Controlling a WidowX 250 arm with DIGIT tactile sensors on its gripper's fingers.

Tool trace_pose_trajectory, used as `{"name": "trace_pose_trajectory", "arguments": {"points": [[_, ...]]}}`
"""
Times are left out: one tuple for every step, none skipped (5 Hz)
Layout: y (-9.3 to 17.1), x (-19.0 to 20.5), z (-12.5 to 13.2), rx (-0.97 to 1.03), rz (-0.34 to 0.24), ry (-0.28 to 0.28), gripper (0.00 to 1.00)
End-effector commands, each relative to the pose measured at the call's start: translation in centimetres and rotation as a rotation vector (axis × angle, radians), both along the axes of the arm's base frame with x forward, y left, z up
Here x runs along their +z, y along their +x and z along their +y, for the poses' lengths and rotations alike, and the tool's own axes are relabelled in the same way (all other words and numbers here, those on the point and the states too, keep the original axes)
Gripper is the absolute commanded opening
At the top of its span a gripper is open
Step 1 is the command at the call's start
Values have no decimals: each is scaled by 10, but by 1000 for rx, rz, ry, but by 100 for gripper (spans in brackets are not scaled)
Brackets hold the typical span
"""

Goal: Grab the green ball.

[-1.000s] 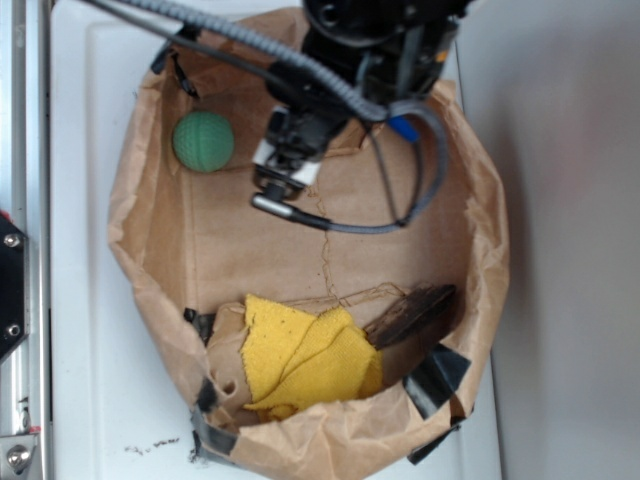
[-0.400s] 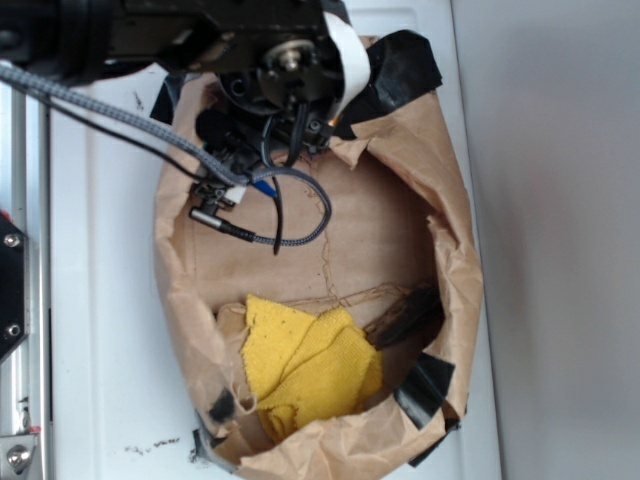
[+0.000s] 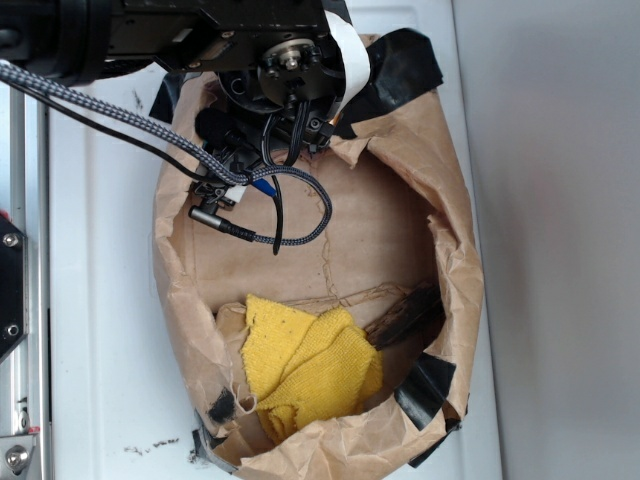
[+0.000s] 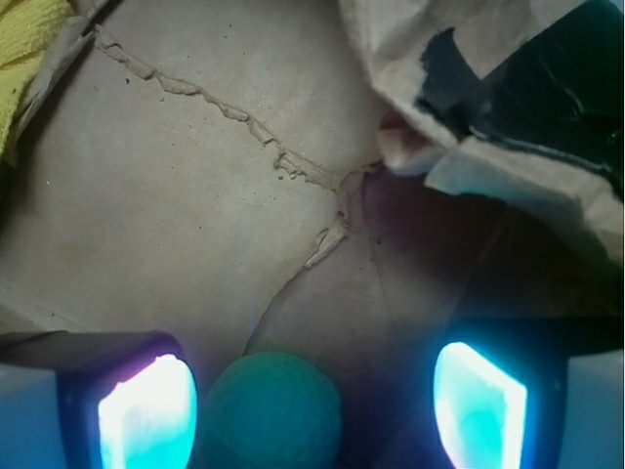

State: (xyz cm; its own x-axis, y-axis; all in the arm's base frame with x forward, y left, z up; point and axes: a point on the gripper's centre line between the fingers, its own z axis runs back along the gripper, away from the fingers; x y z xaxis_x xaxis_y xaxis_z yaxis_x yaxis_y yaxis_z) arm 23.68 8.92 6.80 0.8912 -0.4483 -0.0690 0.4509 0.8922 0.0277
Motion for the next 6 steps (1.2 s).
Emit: {"name": "trace_pose_trajectory", "arguments": {"points": [[18,61,-27,-42,-128,-41,100],[20,80,-35,-47,-152,-83,100],[17,71,-44,-55,-140,-82,100],[9,33,-39,-85,-87,-18,100],[0,7,-28,-89,-39,19,100],[-10,3,-18,-92,-17,10,100]]}}
